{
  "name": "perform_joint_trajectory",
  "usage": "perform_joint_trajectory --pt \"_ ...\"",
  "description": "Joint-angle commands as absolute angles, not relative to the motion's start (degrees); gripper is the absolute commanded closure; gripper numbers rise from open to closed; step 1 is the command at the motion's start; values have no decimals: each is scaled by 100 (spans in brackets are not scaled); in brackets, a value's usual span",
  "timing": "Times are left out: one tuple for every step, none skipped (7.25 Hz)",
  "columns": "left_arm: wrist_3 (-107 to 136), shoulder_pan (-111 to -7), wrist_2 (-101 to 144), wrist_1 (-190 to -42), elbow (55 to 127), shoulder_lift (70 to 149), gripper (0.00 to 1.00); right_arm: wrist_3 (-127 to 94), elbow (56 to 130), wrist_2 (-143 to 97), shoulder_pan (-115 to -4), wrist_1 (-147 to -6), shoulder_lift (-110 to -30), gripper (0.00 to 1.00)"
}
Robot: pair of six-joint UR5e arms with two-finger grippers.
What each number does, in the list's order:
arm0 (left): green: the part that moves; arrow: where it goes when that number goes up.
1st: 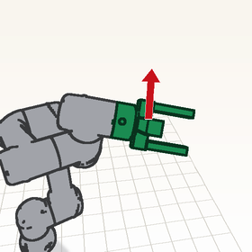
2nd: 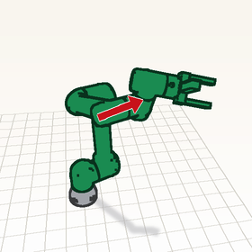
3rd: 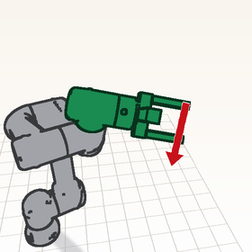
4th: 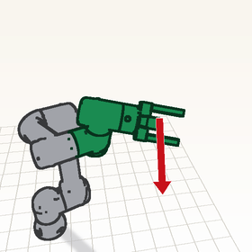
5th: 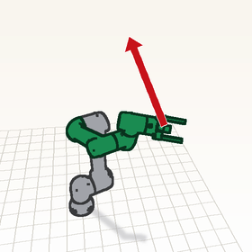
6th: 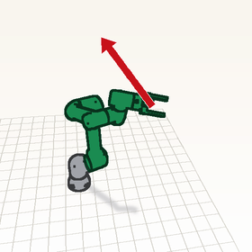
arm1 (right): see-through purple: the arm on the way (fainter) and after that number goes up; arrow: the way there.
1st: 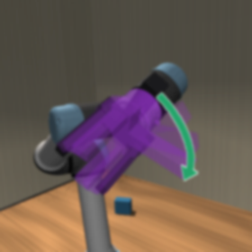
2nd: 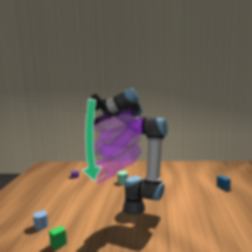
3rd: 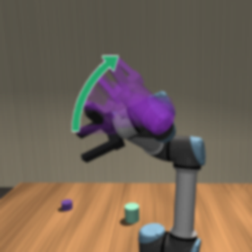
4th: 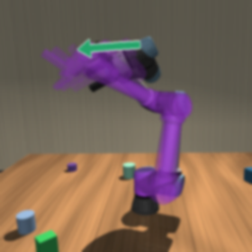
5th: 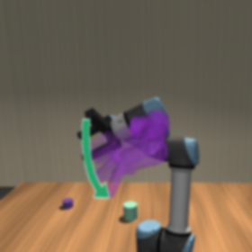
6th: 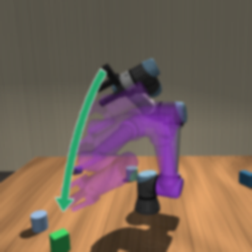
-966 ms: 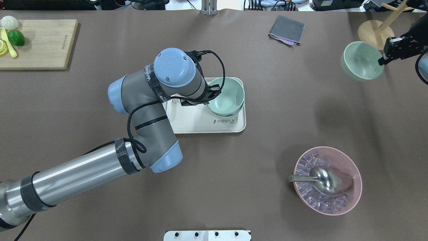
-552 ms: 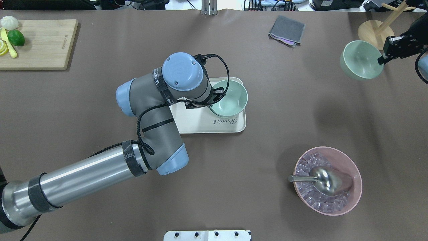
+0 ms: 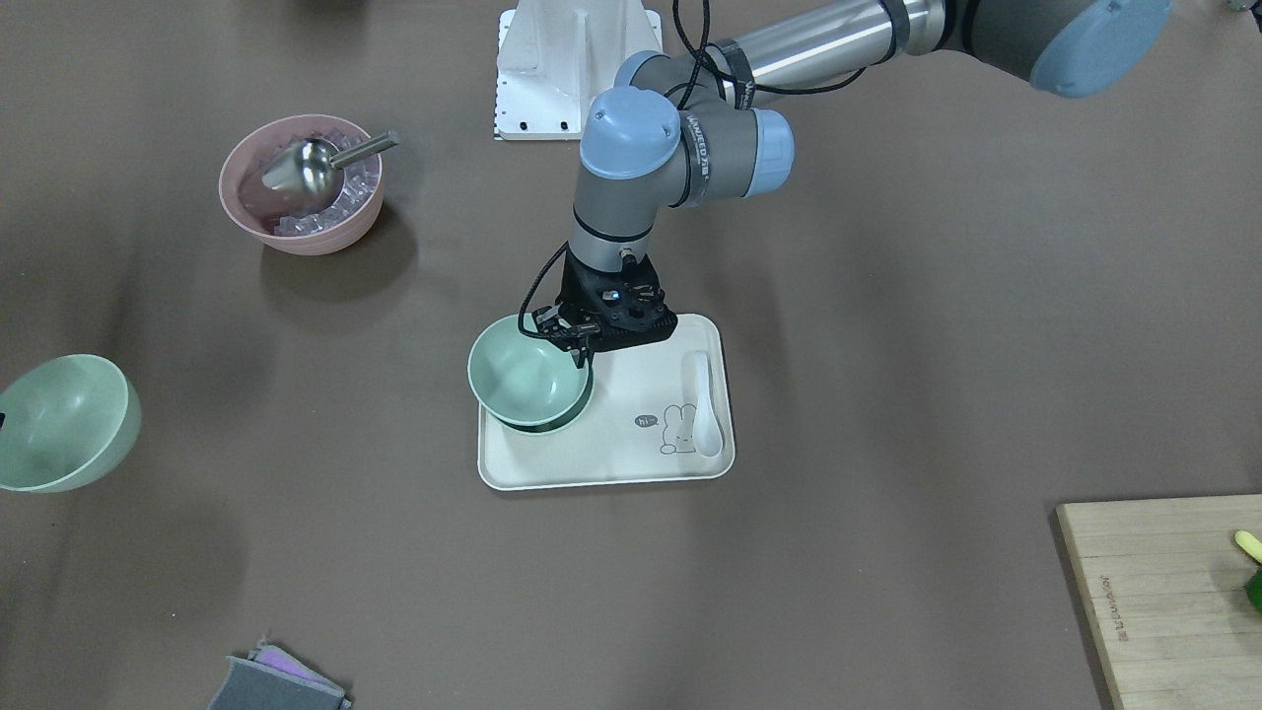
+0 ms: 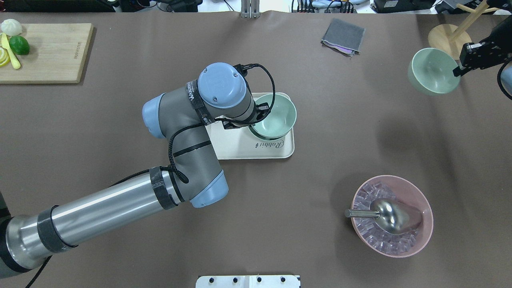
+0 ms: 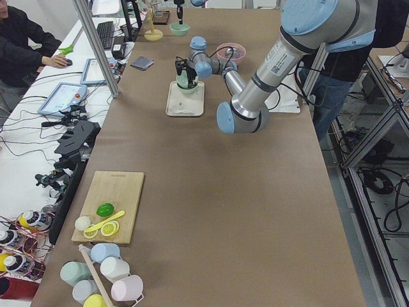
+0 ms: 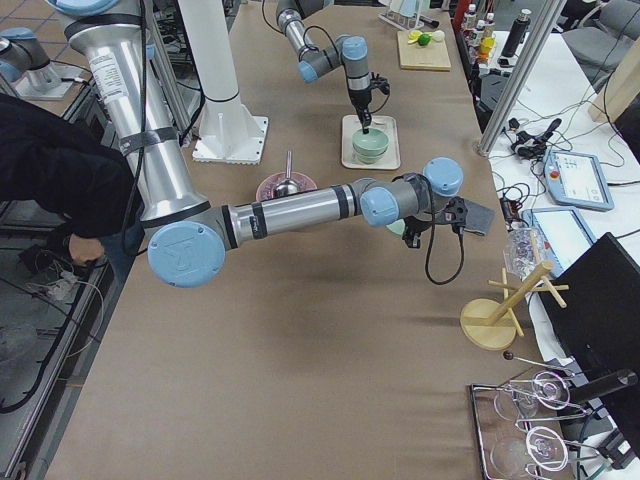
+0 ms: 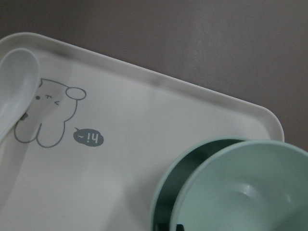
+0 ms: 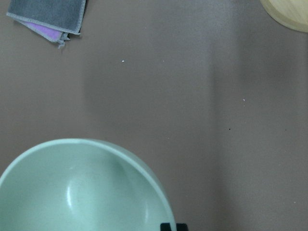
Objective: Stack green bowls together
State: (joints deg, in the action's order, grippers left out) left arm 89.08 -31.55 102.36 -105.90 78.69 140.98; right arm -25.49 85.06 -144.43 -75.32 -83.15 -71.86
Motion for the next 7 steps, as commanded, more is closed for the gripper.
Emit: perform_joint_trajectory --pt "8930 -3304 10239 -10547 7892 14098 2 -2549 8517 -14449 -7532 -8314 -7172 100" --pt "8660 -3435 10274 -10521 7953 14054 2 -2549 8560 -14467 -7524 -8314 -7172 100" --pt "8379 -3645 10370 -10329 8198 13941 2 -2653 8604 -14484 -7506 -8314 -7154 100" --pt "8063 -3995 10928 -10014 8627 13696 2 -3202 8726 -14484 -7428 -8332 -6928 100" --pt "7755 -4330 11299 -9785 9196 13267 2 -3948 9076 -14397 -6940 -8332 -6787 100" --pt "7326 -4542 11425 -9521 9689 12889 2 -4555 9210 -14083 -6491 -8349 -6507 100" --pt "6991 -4770 11434 -9484 9999 12632 2 -4944 9202 -13871 -5982 -8350 -6173 100"
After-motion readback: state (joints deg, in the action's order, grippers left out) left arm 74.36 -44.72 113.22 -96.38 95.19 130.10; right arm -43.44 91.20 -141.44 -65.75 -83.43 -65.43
